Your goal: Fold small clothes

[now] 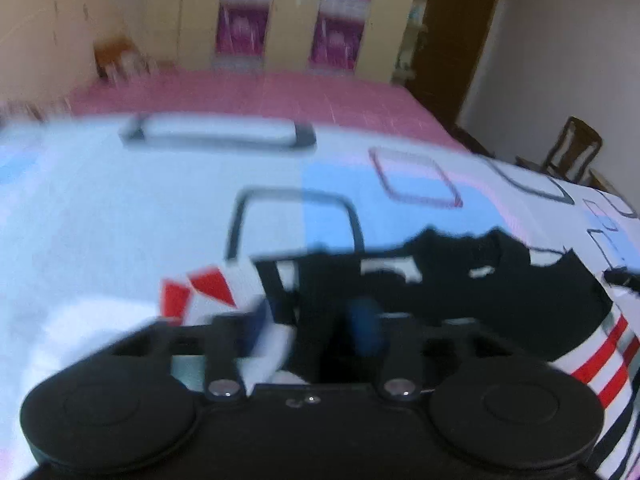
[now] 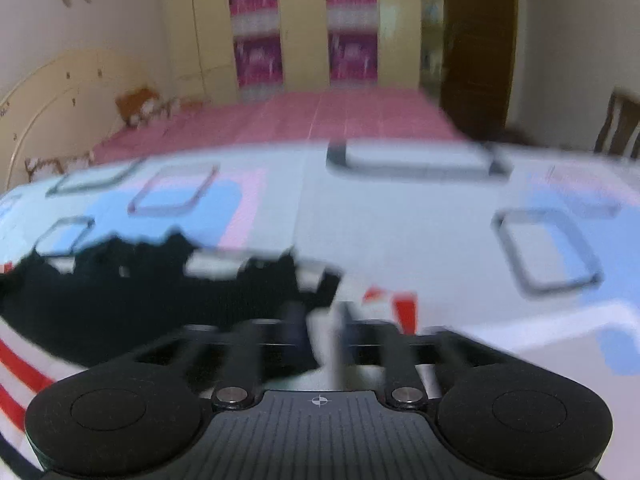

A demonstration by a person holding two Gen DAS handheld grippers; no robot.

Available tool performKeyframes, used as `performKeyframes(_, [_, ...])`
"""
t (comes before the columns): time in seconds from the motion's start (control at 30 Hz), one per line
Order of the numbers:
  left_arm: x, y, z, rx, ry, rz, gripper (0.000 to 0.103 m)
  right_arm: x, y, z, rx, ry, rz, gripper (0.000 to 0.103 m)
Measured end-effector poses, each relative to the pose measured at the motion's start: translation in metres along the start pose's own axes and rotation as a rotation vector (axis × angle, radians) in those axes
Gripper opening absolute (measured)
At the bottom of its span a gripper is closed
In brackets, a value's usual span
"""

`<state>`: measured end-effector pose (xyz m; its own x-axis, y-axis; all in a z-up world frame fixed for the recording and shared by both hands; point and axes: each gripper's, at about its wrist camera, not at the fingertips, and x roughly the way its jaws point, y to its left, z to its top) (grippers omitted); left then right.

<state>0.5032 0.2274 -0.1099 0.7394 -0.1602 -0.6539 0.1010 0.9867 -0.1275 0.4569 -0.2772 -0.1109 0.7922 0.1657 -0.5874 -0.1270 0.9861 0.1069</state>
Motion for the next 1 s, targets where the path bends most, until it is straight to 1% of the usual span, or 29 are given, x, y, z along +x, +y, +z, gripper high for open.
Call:
performKeyframes(0.03, [-0.013, -0.009, -0.001, 0.020, -0.055, 0.008, 0.071, -0.009, 0.002, 0.003, -0.010, -0.029, 0.017, 0.048])
performKeyframes(0.07, [-0.021, -0.020, -0.002, 0.034, -0.067, -0.035, 0.070, -0.012, 0.009, 0.007, -0.015, -0.024, 0.046, 0.048])
performKeyframes(0.1, [-0.025, -0.033, -0.003, 0.044, -0.061, -0.093, 0.069, -0.012, 0.018, 0.008, -0.025, -0.012, 0.075, 0.048])
performKeyframes(0.17, [-0.025, -0.059, -0.008, 0.066, -0.043, -0.171, 0.069, -0.008, 0.043, 0.007, -0.064, 0.008, 0.133, 0.048])
performKeyframes(0.2, [-0.022, -0.073, -0.012, 0.093, -0.024, -0.207, 0.069, -0.005, 0.058, 0.005, -0.086, 0.021, 0.168, 0.048])
performKeyframes(0.23, [-0.019, -0.090, -0.016, 0.131, -0.008, -0.226, 0.069, -0.001, 0.073, 0.002, -0.115, 0.034, 0.191, 0.048])
performKeyframes(0.27, [-0.016, -0.099, -0.021, 0.160, -0.002, -0.226, 0.071, 0.001, 0.085, -0.002, -0.145, 0.040, 0.204, 0.048])
performKeyframes(0.33, [-0.009, -0.112, -0.027, 0.204, 0.014, -0.215, 0.071, 0.009, 0.106, -0.010, -0.204, 0.070, 0.229, 0.048])
performKeyframes(0.4, [-0.003, -0.104, -0.030, 0.203, 0.035, -0.170, 0.072, 0.016, 0.111, -0.017, -0.248, 0.098, 0.217, 0.048])
performKeyframes(0.43, [-0.001, -0.091, -0.032, 0.196, 0.037, -0.122, 0.073, 0.018, 0.105, -0.020, -0.254, 0.096, 0.189, 0.048])
performKeyframes(0.47, [-0.001, -0.076, -0.036, 0.187, 0.041, -0.071, 0.073, 0.018, 0.093, -0.020, -0.237, 0.093, 0.129, 0.048])
performKeyframes(0.5, [-0.001, -0.058, -0.039, 0.162, 0.055, -0.038, 0.073, 0.016, 0.075, -0.019, -0.192, 0.090, 0.058, 0.048])
performKeyframes(0.53, [-0.005, -0.038, -0.041, 0.126, 0.053, -0.081, 0.072, 0.014, 0.054, -0.019, -0.136, 0.093, -0.023, 0.048])
performKeyframes(0.57, [-0.008, -0.029, -0.040, 0.119, 0.053, -0.105, 0.070, 0.012, 0.033, -0.020, -0.091, 0.096, -0.059, 0.048])
performKeyframes(0.6, [-0.010, -0.031, -0.039, 0.139, 0.056, -0.099, 0.070, 0.011, 0.019, -0.021, -0.060, 0.110, -0.064, 0.048])
performKeyframes(0.63, [-0.010, -0.036, -0.037, 0.158, 0.053, -0.082, 0.069, 0.010, 0.011, -0.021, -0.039, 0.113, -0.036, 0.048])
performKeyframes(0.67, [-0.011, -0.041, -0.037, 0.158, 0.045, -0.063, 0.069, 0.006, 0.010, -0.020, -0.029, 0.102, -0.032, 0.048])
performKeyframes(0.73, [-0.016, -0.054, -0.035, 0.141, 0.039, -0.033, 0.070, -0.006, 0.015, -0.016, -0.015, 0.051, -0.030, 0.048])
performKeyframes(0.77, [-0.023, -0.060, -0.034, 0.139, 0.023, -0.040, 0.070, -0.014, 0.020, -0.015, -0.013, 0.028, -0.016, 0.048])
performKeyframes(0.83, [-0.039, -0.076, -0.039, 0.136, -0.013, -0.094, 0.071, -0.027, 0.034, -0.016, -0.020, 0.022, 0.054, 0.048])
performKeyframes(0.93, [-0.045, -0.108, -0.053, 0.189, -0.010, -0.154, 0.070, -0.038, 0.072, -0.029, -0.120, 0.048, 0.148, 0.048])
performKeyframes(1.0, [-0.041, -0.122, -0.061, 0.211, 0.011, -0.164, 0.070, -0.038, 0.095, -0.040, -0.176, 0.078, 0.182, 0.048])
